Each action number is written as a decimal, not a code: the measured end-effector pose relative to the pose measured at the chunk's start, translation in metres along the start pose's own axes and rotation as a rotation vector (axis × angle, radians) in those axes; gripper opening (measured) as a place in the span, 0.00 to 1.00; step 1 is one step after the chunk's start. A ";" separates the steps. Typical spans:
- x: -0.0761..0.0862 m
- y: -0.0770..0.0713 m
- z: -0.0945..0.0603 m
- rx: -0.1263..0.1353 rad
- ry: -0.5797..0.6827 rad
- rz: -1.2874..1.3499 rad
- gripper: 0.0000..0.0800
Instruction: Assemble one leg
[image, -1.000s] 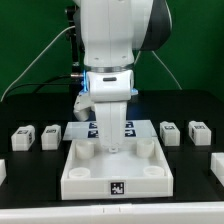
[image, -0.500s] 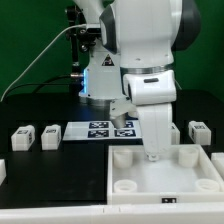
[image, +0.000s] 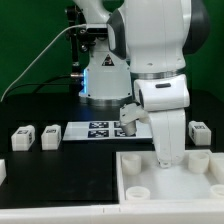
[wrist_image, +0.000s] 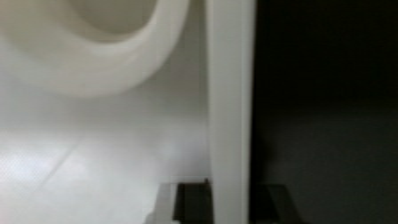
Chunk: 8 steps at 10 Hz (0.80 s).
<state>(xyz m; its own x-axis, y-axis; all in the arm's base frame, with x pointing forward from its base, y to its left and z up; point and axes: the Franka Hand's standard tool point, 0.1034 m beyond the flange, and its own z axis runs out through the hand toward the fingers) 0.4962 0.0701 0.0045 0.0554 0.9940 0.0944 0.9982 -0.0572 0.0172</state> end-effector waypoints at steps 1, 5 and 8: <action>0.000 0.000 0.000 -0.002 -0.001 -0.008 0.07; -0.001 0.001 0.000 -0.009 -0.001 -0.026 0.21; -0.001 0.001 0.000 -0.009 -0.001 -0.024 0.63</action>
Offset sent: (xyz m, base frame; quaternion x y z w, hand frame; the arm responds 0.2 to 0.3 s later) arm 0.0000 0.0000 0.0000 0.0000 0.0000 0.0000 1.0000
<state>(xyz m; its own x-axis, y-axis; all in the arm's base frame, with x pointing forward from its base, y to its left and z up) 0.4969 0.0686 0.0045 0.0310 0.9952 0.0929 0.9990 -0.0338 0.0288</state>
